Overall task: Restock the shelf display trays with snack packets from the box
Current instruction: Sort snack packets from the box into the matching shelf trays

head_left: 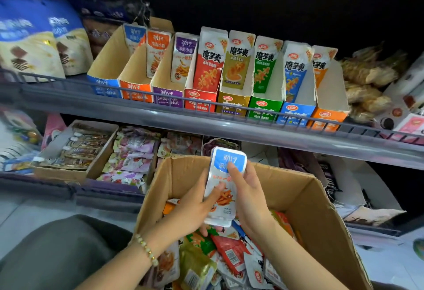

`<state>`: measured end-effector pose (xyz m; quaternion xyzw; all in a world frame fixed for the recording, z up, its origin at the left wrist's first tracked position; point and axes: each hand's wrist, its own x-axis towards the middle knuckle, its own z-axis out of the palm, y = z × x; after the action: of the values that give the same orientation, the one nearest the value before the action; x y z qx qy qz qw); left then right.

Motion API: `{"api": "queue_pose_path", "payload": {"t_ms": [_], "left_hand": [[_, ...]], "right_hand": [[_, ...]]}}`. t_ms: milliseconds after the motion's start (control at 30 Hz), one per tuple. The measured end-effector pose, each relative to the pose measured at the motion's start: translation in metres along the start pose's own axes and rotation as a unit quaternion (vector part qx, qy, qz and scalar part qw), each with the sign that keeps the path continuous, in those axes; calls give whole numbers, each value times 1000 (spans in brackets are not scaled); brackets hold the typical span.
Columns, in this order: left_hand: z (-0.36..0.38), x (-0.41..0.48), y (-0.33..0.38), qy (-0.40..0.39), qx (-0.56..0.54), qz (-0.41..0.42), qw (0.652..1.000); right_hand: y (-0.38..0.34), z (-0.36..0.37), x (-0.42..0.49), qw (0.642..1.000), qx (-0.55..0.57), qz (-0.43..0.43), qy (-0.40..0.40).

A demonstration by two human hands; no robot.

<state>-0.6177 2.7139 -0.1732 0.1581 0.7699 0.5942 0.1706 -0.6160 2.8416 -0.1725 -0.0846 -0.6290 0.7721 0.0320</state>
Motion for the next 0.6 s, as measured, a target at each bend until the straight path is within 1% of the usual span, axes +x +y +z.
{"api": "queue_pose_path", "payload": {"t_ms": [67,133,200,233,333,433,500,600], "left_hand": [[-9,-1,1,45,-21,27,998],[-20,-2,2,66,-20,35,997],[-33,-4,4,104,54,32,993],[-39,-4,3,120,83,32,989],[-51,-5,3,108,28,20,993],[-58,-5,8,115,-1,53,992],[-65,-5,12,132,-39,72,988],[-87,-7,20,150,-56,68,985]], "right_hand": [[-6,4,4,998,-44,-39,-36],[-19,7,11,991,-91,-54,-85],[-34,12,17,982,-136,-52,-121],[-40,16,19,980,-144,-51,-124],[-47,38,20,986,-100,-53,-123],[-45,65,21,990,-62,-62,-114],[-47,78,25,987,-81,-79,-113],[-64,88,33,978,-128,-67,-151]]}}
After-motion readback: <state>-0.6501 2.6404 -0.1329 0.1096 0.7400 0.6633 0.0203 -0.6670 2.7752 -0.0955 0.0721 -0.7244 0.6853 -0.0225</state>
